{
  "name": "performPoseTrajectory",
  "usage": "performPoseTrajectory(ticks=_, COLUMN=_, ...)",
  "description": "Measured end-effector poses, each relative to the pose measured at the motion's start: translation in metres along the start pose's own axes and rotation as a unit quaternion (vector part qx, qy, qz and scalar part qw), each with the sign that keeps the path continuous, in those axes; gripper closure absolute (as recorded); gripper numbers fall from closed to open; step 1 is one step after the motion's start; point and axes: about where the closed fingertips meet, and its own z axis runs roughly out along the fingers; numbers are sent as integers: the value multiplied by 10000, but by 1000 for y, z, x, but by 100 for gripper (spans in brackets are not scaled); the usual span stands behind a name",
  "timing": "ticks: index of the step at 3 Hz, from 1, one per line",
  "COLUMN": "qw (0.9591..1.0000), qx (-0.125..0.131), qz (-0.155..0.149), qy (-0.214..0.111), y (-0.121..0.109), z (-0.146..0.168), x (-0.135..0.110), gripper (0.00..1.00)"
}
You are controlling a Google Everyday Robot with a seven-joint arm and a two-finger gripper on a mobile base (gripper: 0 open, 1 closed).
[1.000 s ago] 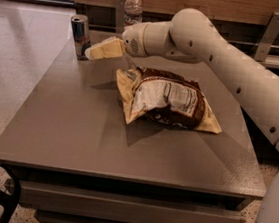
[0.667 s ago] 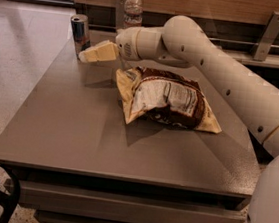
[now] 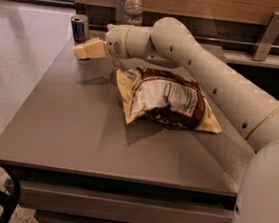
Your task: Pick redbull can
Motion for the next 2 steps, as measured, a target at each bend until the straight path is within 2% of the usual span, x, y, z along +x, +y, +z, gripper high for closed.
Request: performPoseTrajectory(ticks=2, qw=9990, qx=383, qz=-170, qy=175, y=-13, z=26, x=-7, gripper=0)
